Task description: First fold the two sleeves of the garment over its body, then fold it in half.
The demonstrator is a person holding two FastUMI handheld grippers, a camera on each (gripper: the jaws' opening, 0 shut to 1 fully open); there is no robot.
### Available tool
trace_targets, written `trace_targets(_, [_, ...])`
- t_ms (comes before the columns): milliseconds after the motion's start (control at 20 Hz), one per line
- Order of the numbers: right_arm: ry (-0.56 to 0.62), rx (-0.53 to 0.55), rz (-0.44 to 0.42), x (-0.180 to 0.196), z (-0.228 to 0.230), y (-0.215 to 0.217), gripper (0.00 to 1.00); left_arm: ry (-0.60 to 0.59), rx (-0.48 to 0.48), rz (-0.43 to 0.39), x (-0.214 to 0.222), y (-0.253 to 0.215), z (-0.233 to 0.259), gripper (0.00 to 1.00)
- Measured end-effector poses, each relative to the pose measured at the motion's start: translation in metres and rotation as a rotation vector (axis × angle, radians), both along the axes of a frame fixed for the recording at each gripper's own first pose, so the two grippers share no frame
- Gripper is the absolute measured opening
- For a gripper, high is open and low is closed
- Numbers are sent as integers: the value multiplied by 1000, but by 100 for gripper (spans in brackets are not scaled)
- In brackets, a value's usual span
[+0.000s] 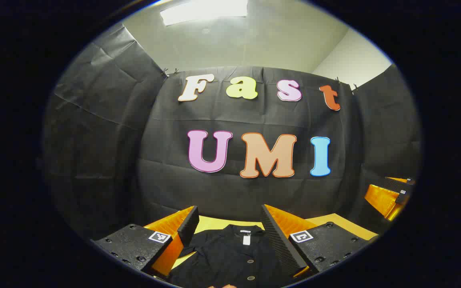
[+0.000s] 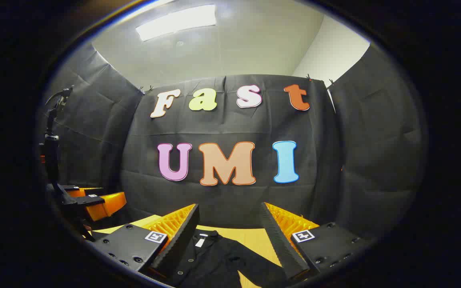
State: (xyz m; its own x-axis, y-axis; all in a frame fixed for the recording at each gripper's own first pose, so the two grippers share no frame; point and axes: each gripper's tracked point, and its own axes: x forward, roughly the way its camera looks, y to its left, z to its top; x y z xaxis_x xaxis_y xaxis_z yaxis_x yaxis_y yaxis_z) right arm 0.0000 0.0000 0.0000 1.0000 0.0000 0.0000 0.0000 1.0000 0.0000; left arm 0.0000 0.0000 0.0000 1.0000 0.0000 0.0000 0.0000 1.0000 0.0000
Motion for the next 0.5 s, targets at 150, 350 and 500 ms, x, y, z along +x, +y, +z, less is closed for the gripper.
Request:
trace_targets(150, [-48,12,-6,10,14,17,98,-29,32,-14,10,14,14,92])
trace_targets(350, [-21,24,-16,23,5,45,97,-54,9,-82,17,19,24,92])
trace_targets(500, [-24,19,-16,25,9,57,98,-66,13,-78,23,34,24,92])
